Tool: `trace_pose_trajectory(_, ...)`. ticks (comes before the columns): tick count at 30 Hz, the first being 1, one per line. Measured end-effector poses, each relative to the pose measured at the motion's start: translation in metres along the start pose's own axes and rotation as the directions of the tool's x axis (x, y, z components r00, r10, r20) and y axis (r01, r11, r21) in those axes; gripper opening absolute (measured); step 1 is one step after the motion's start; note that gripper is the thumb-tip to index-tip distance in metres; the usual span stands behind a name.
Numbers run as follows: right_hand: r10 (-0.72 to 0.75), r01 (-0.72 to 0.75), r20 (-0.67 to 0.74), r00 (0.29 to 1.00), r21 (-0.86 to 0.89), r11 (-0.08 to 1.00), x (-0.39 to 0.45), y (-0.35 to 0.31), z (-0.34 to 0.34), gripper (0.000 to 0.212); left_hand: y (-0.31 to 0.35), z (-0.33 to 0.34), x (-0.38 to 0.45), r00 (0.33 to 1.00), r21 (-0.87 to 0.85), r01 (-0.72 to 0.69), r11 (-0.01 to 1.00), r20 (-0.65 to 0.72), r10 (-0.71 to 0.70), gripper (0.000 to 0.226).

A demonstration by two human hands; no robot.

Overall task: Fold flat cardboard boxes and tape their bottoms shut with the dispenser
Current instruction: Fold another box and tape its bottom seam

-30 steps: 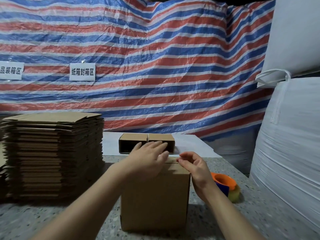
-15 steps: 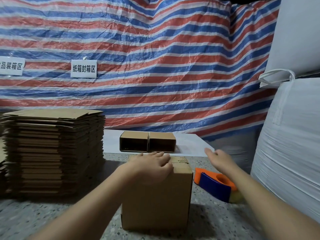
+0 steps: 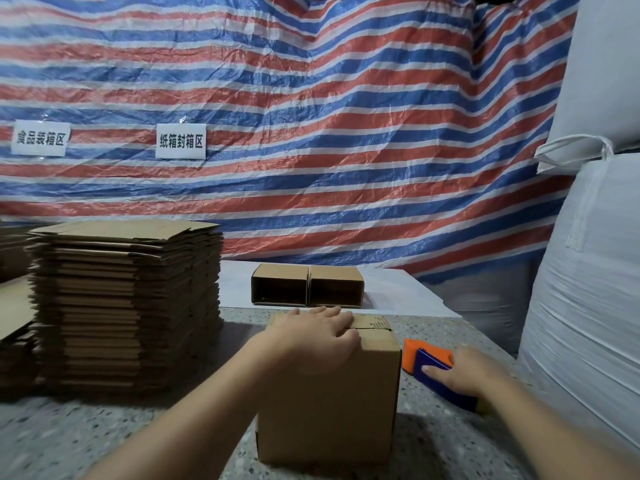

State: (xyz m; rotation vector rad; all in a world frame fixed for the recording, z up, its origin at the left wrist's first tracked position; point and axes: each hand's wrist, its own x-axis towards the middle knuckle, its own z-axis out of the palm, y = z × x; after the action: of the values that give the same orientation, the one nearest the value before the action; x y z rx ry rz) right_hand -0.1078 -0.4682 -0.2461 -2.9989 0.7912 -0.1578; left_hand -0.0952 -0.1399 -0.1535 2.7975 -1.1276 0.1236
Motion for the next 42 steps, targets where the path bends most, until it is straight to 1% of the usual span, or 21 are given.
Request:
trace_pose_trajectory(4,-0.024,0.024,-0.003,1.0,0.0,1.0,0.011,0.005,0.016,0.056,0.004,-0.003,-0.003,1.0,-0.004,-0.007,1.0,0.0,0.007,0.061)
trace_pose_trajectory(9,-0.058,0.06,-0.108,0.993,0.017,0.998,0.009,0.003,0.022,0.04,0.006,-0.003,-0.005,1.0,0.002,0.001,1.0,-0.018,-0.001,0.059)
trace_pose_trajectory(10,-0.038,0.048,-0.129,0.991,0.075,0.996,0.008,0.002,0.019,0.039,0.006,-0.003,-0.005,1.0,0.002,-0.006,1.0,-0.021,0.006,0.059)
trace_pose_trajectory(12,0.047,0.015,-0.168,0.985,0.351,0.936,0.008,-0.002,-0.001,0.041,0.006,-0.002,-0.005,0.999,-0.005,-0.018,1.0,-0.027,0.018,0.06)
trace_pose_trajectory(13,0.101,0.012,-0.18,0.979,0.539,0.842,0.008,-0.005,-0.016,0.045,0.005,-0.002,-0.004,0.999,-0.007,-0.019,1.0,-0.027,0.019,0.061)
trace_pose_trajectory(14,0.159,0.015,-0.173,0.972,0.721,0.693,0.006,-0.009,-0.035,0.049,0.004,-0.002,-0.004,0.999,-0.006,-0.018,1.0,-0.027,0.018,0.062)
trace_pose_trajectory(15,0.195,0.023,-0.138,0.971,0.867,0.497,0.003,-0.013,-0.055,0.051,0.003,-0.002,-0.003,0.999,-0.004,-0.016,1.0,-0.028,0.016,0.062)
trace_pose_trajectory(16,0.19,0.039,-0.095,0.977,0.959,0.279,-0.001,-0.017,-0.074,0.048,0.002,-0.002,-0.002,0.999,-0.004,-0.014,1.0,-0.029,0.014,0.062)
trace_pose_trajectory(17,0.151,0.053,-0.065,0.986,0.995,0.082,-0.006,-0.023,-0.091,0.043,0.002,-0.002,-0.002,1.0,-0.005,-0.012,1.0,-0.028,0.012,0.063)
trace_pose_trajectory(18,0.087,0.058,-0.053,0.995,0.996,-0.061,-0.012,-0.029,-0.107,0.04,0.002,-0.001,-0.002,1.0,-0.009,-0.011,1.0,-0.027,0.01,0.064)
trace_pose_trajectory(19,0.012,0.06,-0.059,0.998,0.986,-0.154,-0.018,-0.036,-0.121,0.041,0.002,-0.001,-0.002,1.0,-0.014,-0.01,1.0,-0.027,0.01,0.066)
trace_pose_trajectory(20,-0.065,0.053,-0.068,0.996,0.975,-0.215,-0.024,-0.044,-0.131,0.044,0.002,-0.002,-0.002,1.0,-0.023,-0.011,1.0,-0.025,0.011,0.071)
trace_pose_trajectory(23,-0.257,-0.009,-0.081,0.963,0.944,-0.331,-0.045,-0.07,-0.15,0.045,0.002,-0.002,-0.004,1.0,-0.083,0.017,0.996,-0.007,-0.017,0.095)
trace_pose_trajectory(25,-0.339,-0.046,-0.084,0.937,0.932,-0.359,-0.06,-0.084,-0.154,0.047,0.002,-0.004,-0.004,0.997,-0.132,0.071,0.989,0.003,-0.071,0.112)
trace_pose_trajectory(27,-0.394,-0.062,-0.084,0.915,0.937,-0.343,-0.072,-0.097,-0.152,0.051,0.003,-0.006,-0.004,0.993,-0.166,0.114,0.98,0.017,-0.113,0.12)
trace_pose_trajectory(31,-0.463,-0.084,-0.052,0.885,0.96,-0.268,-0.089,-0.117,-0.148,0.05,0.003,-0.005,-0.002,0.989,-0.221,0.144,0.964,0.005,-0.147,0.112)
trace_pose_trajectory(34,-0.481,-0.076,-0.04,0.876,0.973,-0.22,-0.09,-0.118,-0.147,0.048,0.004,-0.004,-0.002,0.986,-0.209,0.165,0.964,0.016,-0.166,0.106)
trace_pose_trajectory(37,-0.494,-0.015,-0.044,0.868,0.993,-0.115,-0.088,-0.115,-0.152,0.045,0.005,-0.006,-0.002,0.992,-0.204,0.115,0.972,-0.026,-0.123,0.1)
trace_pose_trajectory(39,-0.49,0.019,-0.024,0.871,1.0,-0.015,-0.085,-0.114,-0.161,0.044,0.005,-0.008,-0.002,0.996,-0.234,0.085,0.968,-0.001,-0.088,0.095)
trace_pose_trajectory(40,-0.488,0.021,0.003,0.873,0.999,0.043,-0.084,-0.113,-0.166,0.044,0.005,-0.01,-0.002,0.996,-0.296,0.09,0.951,0.03,-0.084,0.095)
trace_pose_trajectory(42,-0.48,0.013,0.062,0.875,0.988,0.151,-0.079,-0.11,-0.177,0.044,0.004,-0.017,-0.004,0.988,-0.48,0.152,0.864,0.077,-0.131,0.091)
